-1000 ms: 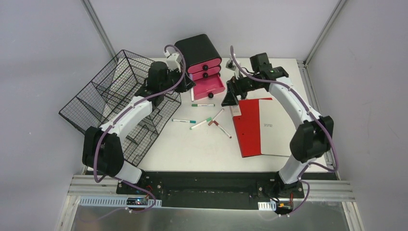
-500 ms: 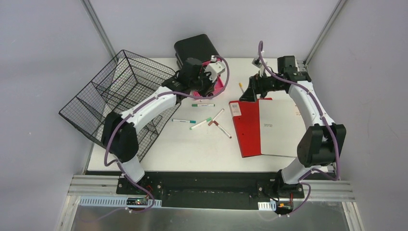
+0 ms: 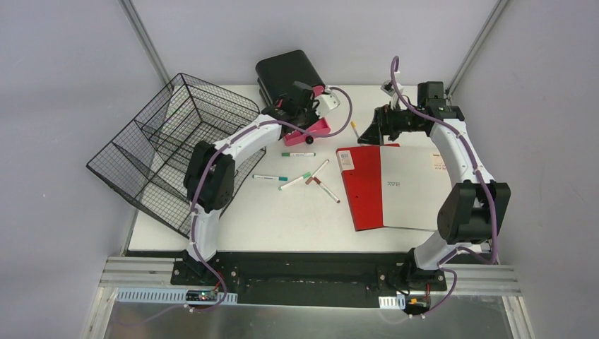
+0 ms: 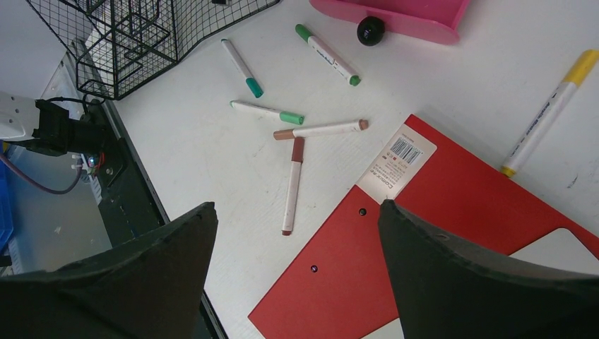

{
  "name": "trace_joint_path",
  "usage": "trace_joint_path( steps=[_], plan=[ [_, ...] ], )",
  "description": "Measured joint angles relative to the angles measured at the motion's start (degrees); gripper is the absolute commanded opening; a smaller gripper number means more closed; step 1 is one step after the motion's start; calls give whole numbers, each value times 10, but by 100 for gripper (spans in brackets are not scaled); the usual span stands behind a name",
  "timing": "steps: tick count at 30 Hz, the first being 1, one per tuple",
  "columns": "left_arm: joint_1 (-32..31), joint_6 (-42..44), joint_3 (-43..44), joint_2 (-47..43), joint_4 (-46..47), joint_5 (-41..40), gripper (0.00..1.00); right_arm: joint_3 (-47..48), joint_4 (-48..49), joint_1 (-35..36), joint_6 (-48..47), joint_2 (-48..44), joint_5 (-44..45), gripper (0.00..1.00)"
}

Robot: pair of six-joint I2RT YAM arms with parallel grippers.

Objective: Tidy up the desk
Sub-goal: Place the stationery in the drawer.

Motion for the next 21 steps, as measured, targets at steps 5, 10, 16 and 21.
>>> trace_joint_path(
  steps=[5, 10, 16, 21],
  plan=[
    [0, 26, 26, 35, -3, -35, 21, 0, 4, -3, 2, 2, 0, 86],
    [-1, 39, 33, 43, 2, -53, 40, 0, 5, -5, 5, 7, 0, 86],
    [-1, 39, 37, 50, 21, -65, 43, -6, 7, -9, 6, 8, -1, 86],
    [-2, 34, 37, 49, 25, -64, 52, -9, 8, -13, 6, 9, 0, 86]
  ],
)
